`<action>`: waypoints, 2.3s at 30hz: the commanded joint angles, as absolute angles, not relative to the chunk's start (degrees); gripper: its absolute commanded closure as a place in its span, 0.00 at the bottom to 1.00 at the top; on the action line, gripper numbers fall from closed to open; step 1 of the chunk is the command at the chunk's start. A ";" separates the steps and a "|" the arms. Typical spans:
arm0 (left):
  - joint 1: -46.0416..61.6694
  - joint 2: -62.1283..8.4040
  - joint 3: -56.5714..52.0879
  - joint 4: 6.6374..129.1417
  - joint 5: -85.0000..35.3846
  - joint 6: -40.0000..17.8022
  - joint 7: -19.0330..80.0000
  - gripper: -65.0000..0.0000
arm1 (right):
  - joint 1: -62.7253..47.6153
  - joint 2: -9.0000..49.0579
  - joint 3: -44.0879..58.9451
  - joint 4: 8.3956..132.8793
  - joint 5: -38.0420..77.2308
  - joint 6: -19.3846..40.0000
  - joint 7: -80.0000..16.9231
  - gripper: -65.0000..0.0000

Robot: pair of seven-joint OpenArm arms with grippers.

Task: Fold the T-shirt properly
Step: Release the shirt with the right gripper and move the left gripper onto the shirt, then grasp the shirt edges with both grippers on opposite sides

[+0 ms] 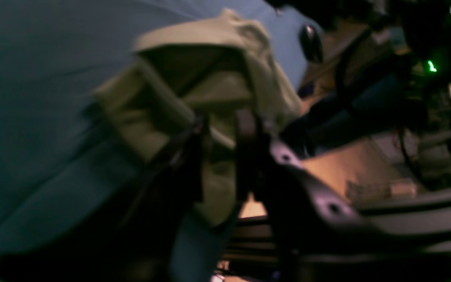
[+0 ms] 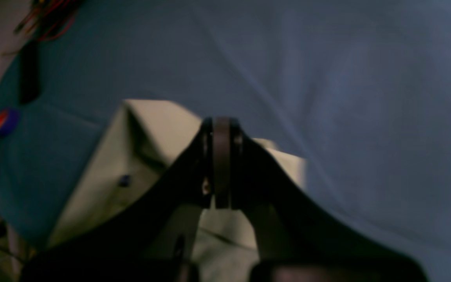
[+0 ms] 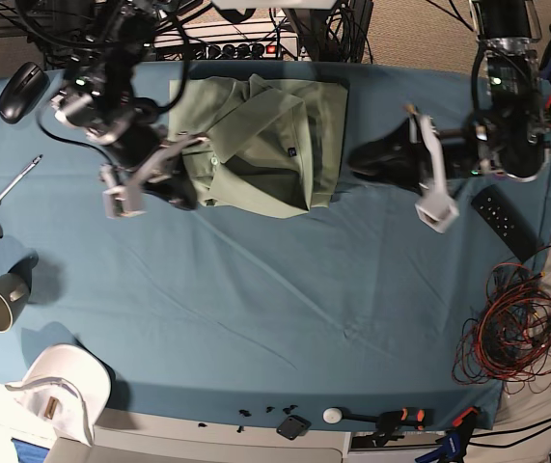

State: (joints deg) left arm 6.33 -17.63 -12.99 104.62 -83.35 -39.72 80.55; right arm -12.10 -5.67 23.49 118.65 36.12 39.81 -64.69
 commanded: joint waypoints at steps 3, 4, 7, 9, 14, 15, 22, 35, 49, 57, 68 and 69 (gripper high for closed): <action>5.96 -17.04 -7.09 107.02 -85.00 -40.00 76.82 1.00 | -11.60 -3.66 27.42 119.85 37.71 40.00 -63.37 1.00; 5.87 -16.38 -5.10 107.00 -80.79 -40.00 74.04 1.00 | -11.60 -3.01 28.42 119.85 37.71 40.00 -63.42 1.00; 5.69 -13.67 0.12 107.00 -66.96 -40.00 65.60 1.00 | -11.62 -1.85 30.59 119.85 37.69 40.00 -63.44 1.00; 5.50 -11.46 2.72 107.00 -61.28 -38.52 62.83 1.00 | -11.64 -1.89 31.29 119.85 37.69 40.00 -63.46 1.00; 5.43 -7.57 8.08 107.00 -53.30 -35.05 61.58 1.00 | -11.62 -1.91 31.09 119.85 37.71 40.00 -63.44 1.00; 5.45 -7.46 9.13 107.00 -51.62 -34.44 61.36 1.00 | -11.62 -1.91 31.07 119.85 37.74 40.00 -63.44 1.00; 6.20 -8.23 12.53 106.98 -41.82 -30.59 60.36 1.00 | -11.64 -1.91 31.09 119.85 37.71 40.00 -63.51 1.00; 6.17 -18.24 12.53 106.98 -28.99 -24.08 60.49 1.00 | -11.62 -1.89 31.09 119.85 37.71 40.00 -63.64 1.00; 6.20 -20.97 12.47 107.83 -32.29 -22.09 61.28 1.00 | -11.57 2.24 31.09 117.93 29.95 40.00 -61.21 0.63; 6.22 -20.97 12.47 110.91 -35.05 -27.27 61.67 0.55 | -6.61 4.64 31.07 108.73 36.71 38.24 -65.32 0.62; 6.98 -21.15 12.47 110.89 -32.80 -26.81 62.11 0.48 | 4.86 4.78 31.07 81.82 62.52 40.00 -80.00 0.62; 6.98 -21.15 12.47 110.89 -32.80 -26.81 62.11 0.48 | 5.17 4.78 31.07 80.97 63.66 40.00 -80.00 0.62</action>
